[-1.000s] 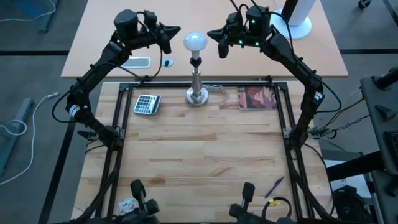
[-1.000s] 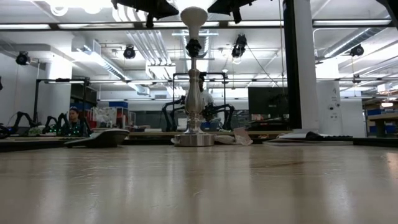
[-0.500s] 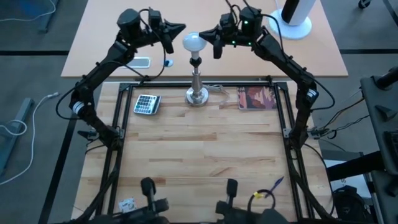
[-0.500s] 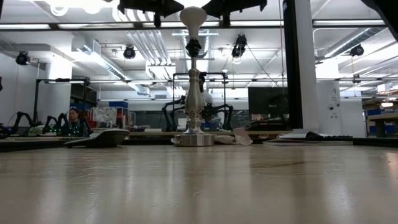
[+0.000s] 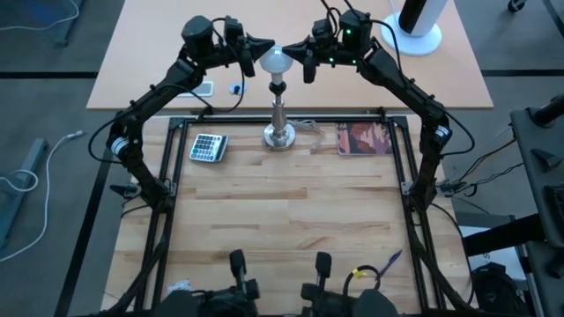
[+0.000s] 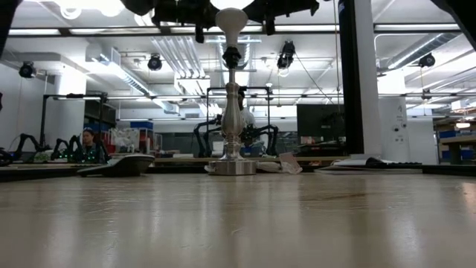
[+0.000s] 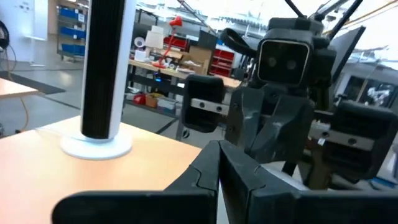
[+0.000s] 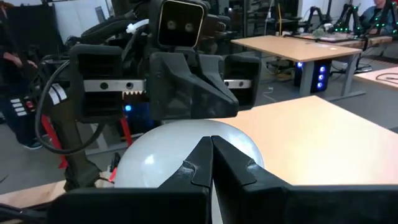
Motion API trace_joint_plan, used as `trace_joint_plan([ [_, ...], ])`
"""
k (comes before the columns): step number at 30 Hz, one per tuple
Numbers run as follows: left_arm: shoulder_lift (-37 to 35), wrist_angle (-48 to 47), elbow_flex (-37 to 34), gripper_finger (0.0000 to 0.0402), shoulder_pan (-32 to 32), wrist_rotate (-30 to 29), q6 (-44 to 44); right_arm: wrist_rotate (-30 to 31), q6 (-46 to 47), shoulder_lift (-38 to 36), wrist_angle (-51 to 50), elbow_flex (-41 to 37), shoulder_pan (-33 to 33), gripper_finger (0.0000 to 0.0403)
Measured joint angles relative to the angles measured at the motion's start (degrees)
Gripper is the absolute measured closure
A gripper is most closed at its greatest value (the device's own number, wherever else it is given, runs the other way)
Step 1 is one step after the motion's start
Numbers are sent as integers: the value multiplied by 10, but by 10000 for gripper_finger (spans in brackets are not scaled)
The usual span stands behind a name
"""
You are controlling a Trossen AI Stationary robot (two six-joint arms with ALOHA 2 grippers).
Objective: Screw lightbulb
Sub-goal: Remove the lightbulb from the table lamp
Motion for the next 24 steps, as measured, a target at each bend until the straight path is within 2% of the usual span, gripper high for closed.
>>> trace_joint_plan([
  [16, 7, 15, -1, 401, -32, 4, -117, 35, -26, -1, 47, -48, -9, 403],
  [19, 7, 21, -1, 401, -43, 19, -129, 44, -32, 3, 29, -52, -10, 403],
  [24, 8, 29, -1, 401, -54, 0, -133, 46, -41, 4, 34, -63, -8, 403],
])
